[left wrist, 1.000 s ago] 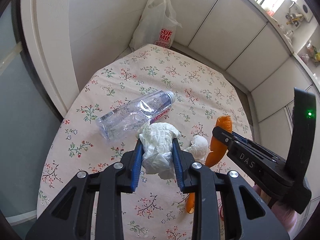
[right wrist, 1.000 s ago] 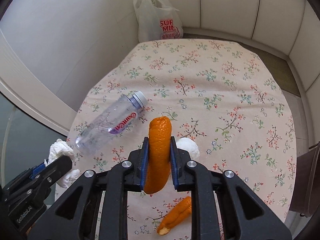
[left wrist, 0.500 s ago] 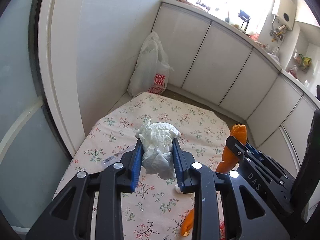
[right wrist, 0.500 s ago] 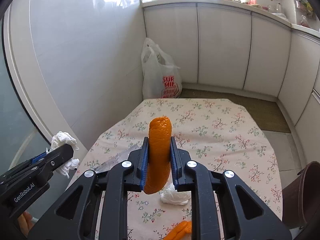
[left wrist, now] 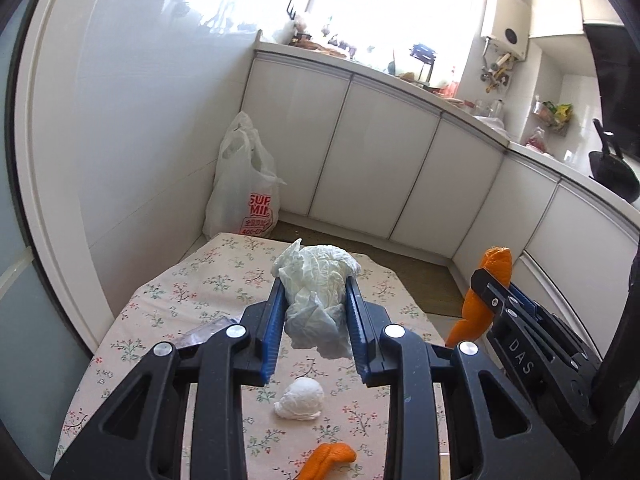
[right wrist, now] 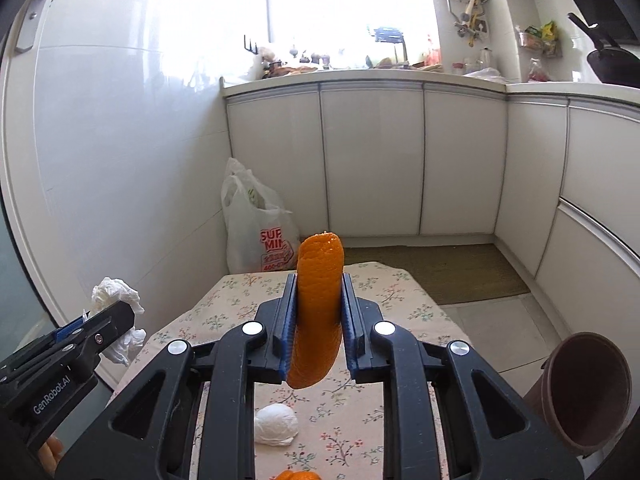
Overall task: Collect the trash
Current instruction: 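Lift the tissue and orange peel and carry both over the brown bin, then open both tools to drop the tissue and peel into the bin, then move both tools back over the table toward the remaining tissue ball, then grasp the white tissue ball with the left tool while the right tool grasps the orange peel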
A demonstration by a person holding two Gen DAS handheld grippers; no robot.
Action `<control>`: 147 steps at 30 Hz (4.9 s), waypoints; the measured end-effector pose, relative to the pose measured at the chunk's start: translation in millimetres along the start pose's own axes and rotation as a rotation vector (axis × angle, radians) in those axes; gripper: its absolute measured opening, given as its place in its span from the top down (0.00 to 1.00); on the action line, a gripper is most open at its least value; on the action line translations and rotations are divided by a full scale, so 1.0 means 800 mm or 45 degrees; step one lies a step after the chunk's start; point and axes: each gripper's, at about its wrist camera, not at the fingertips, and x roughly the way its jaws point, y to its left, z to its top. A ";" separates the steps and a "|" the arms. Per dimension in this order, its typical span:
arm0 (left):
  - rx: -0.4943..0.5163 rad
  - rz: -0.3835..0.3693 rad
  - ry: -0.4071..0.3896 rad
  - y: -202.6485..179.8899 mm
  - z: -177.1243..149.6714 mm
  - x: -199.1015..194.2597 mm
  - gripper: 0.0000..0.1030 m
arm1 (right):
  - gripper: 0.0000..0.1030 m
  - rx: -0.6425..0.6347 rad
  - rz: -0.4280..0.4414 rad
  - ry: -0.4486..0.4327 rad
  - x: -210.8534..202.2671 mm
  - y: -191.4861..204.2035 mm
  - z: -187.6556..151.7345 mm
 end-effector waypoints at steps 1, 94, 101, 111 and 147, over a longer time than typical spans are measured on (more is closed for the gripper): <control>0.014 -0.016 -0.004 -0.010 0.000 0.001 0.71 | 0.81 0.003 -0.022 -0.011 -0.003 -0.009 0.001; 0.159 -0.238 0.553 -0.374 -0.147 0.129 0.19 | 0.07 0.513 -0.738 0.347 -0.061 -0.412 -0.092; 0.166 -0.152 0.566 -0.310 -0.140 0.114 0.19 | 0.07 0.284 -0.628 0.445 -0.036 -0.347 -0.091; 0.180 0.043 0.583 -0.178 -0.126 0.105 0.19 | 0.07 0.025 -0.412 0.558 0.000 -0.248 -0.096; 0.151 0.133 0.945 0.028 -0.161 0.248 0.67 | 0.07 0.110 0.220 0.925 0.093 -0.054 -0.110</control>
